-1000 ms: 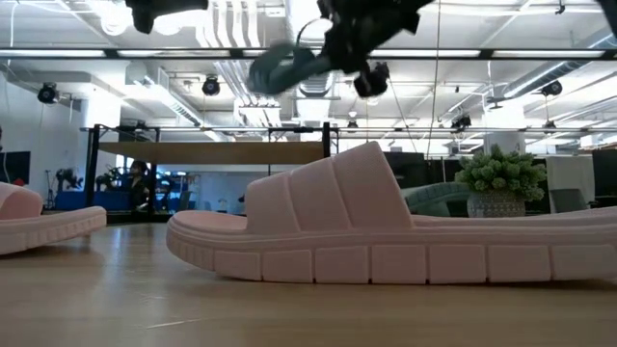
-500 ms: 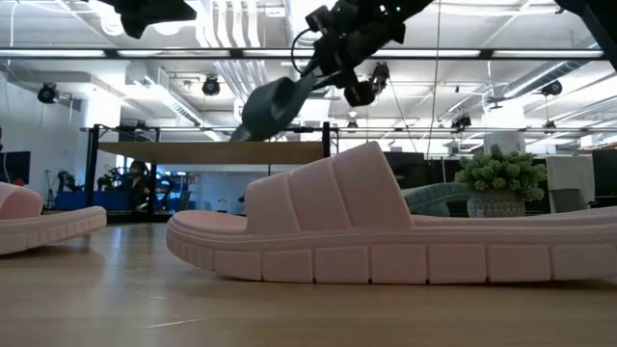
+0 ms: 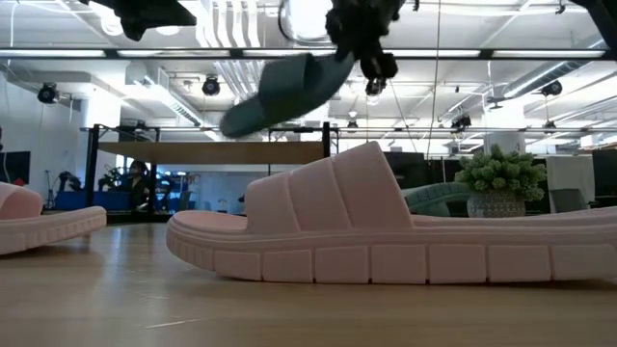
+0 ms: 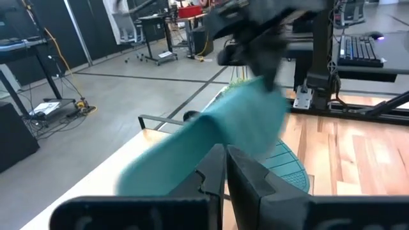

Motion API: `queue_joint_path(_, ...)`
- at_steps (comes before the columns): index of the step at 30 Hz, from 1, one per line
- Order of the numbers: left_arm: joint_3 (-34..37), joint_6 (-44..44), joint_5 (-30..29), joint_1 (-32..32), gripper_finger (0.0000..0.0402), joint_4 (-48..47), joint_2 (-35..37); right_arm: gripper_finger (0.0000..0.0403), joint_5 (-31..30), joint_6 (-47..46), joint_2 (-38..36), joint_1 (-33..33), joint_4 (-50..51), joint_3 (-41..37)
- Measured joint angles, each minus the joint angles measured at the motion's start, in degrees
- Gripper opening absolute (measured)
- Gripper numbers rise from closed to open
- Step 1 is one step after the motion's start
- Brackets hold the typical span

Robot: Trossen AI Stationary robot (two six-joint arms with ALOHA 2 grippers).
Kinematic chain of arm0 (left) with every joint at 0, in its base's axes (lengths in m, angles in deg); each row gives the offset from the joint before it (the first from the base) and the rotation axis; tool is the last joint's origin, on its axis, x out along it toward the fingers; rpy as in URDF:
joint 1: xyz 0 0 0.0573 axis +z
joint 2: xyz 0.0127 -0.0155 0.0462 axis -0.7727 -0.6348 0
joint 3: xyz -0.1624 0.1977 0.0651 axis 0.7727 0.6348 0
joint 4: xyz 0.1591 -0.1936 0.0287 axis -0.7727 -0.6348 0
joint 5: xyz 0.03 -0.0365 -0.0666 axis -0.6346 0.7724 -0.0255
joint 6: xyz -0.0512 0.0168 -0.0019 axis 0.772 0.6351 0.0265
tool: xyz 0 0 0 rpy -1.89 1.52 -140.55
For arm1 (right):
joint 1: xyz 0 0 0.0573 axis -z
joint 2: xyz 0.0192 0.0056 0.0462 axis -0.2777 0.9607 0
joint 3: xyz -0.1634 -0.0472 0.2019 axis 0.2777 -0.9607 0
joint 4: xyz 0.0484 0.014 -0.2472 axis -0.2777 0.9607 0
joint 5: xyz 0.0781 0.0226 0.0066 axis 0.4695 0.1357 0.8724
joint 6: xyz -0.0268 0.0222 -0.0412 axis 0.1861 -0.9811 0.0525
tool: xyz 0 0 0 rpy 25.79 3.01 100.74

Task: Pick and place slides into the shelf
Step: Put the bottom blue slide on the shelf

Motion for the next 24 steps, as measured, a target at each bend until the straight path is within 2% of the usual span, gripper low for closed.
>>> queue_joint_path(5, 0.0, 0.0, 0.0, 0.0, 0.0002, 0.02, -0.66, 0.0037, 7.47, 10.92, -1.94, -3.77, 3.58, 0.12)
queue_joint_path(12, 0.0, 0.05, 0.0, 0.0, 0.0002, 0.07, -2.38, 0.0042, 9.24, 10.63, -1.64, -6.18, 8.45, -1.18)
queue_joint_path(16, 0.0, 0.4, 0.02, 0.0, 0.0002, 0.14, -3.32, 0.0053, 7.78, 11.75, 0.52, -7.35, 17.37, -4.02)
queue_joint_path(21, 0.0, 3.0, 0.05, -0.01, 0.0002, 0.1, -4.19, 0.0053, 5.39, 12.35, 1.3, -9.46, 15.21, -10.45)
queue_joint_path(24, 0.0, 3.08, 0.11, -0.02, 0.0002, 0.17, -4.52, 0.0064, -2.09, 10.49, 1.06, -10.22, 14.71, -13.09)
